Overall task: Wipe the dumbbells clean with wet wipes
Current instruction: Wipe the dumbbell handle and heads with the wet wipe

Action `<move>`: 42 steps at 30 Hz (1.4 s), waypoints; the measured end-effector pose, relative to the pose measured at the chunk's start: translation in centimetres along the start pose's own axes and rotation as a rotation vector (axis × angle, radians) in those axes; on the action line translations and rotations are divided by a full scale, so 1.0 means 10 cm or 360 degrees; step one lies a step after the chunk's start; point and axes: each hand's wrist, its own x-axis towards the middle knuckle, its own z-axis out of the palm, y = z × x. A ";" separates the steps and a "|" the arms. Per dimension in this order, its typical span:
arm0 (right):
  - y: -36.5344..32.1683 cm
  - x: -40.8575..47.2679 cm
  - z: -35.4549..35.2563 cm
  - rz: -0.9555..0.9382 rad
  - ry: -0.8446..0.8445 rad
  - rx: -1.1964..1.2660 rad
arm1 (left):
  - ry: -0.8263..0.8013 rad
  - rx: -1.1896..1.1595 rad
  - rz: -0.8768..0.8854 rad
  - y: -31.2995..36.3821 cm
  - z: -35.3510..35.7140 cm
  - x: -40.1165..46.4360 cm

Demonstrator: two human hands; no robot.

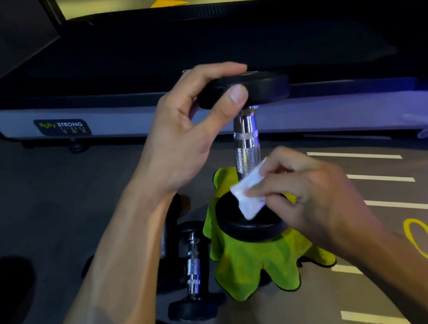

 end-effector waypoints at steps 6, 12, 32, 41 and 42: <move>-0.08 -0.01 0.05 0.0077 0.0101 0.0015 | 0.0001 0.0012 -0.0011 0.00 -0.02 0.01; -0.09 0.13 -0.10 0.0023 -0.0096 0.0010 | -0.0009 0.0005 -0.0003 0.04 0.04 0.02; -0.05 -0.03 -0.08 0.0262 -0.0245 0.0093 | -0.0031 0.0014 0.0001 0.04 0.01 0.00; -0.01 -0.06 0.03 0.0122 -0.0140 -0.0064 | -0.0108 -0.0055 0.0029 0.06 0.07 0.03; -0.02 -0.06 0.05 0.0046 -0.0093 -0.0126 | -0.0105 -0.0056 0.0024 0.06 0.06 0.03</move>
